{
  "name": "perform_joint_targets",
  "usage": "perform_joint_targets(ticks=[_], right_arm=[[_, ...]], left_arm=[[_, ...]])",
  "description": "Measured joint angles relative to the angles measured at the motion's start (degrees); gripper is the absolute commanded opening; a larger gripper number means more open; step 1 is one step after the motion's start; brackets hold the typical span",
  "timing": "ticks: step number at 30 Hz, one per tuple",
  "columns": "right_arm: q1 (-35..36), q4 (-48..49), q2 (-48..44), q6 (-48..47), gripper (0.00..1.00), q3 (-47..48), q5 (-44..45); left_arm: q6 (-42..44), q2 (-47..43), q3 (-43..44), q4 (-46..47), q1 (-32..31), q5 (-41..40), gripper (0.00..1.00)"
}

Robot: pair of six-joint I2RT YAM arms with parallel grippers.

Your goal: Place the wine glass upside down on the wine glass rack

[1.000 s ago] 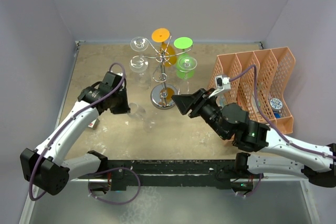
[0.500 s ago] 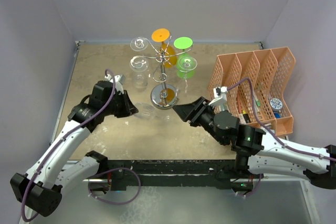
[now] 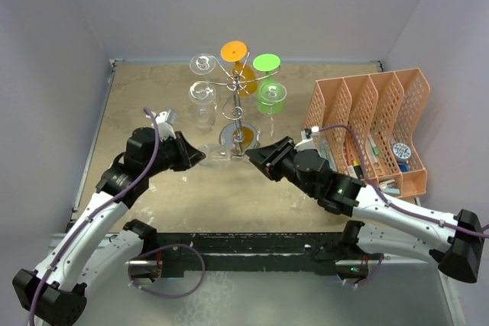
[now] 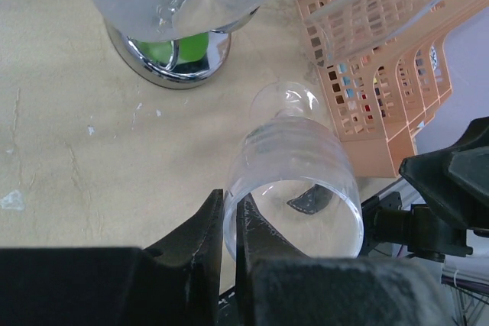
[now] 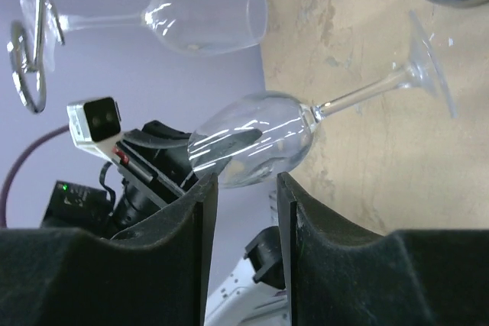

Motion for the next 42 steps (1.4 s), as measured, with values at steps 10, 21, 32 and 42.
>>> perform_joint_targets(ticks=[10, 21, 32, 42], right_arm=[[-1.66, -1.79, 4.59, 14.56, 0.41, -0.24, -2.49], [-1.79, -5.55, 14.16, 25.27, 0.39, 3.91, -2.32], [-3.21, -6.29, 20.57, 30.32, 0.34, 7.96, -1.90], [-4.37, -6.08, 22.01, 33.73, 0.01, 8.76, -1.44]], left_arm=[[0.00, -0.70, -2.38, 3.43, 0.00, 0.28, 0.03], [0.02, -2.16, -3.08, 5.95, 0.00, 2.38, 0.03], [0.07, -2.99, -3.52, 6.84, 0.00, 4.28, 0.03], [0.13, -3.39, -4.39, 7.06, 0.00, 5.51, 0.10]])
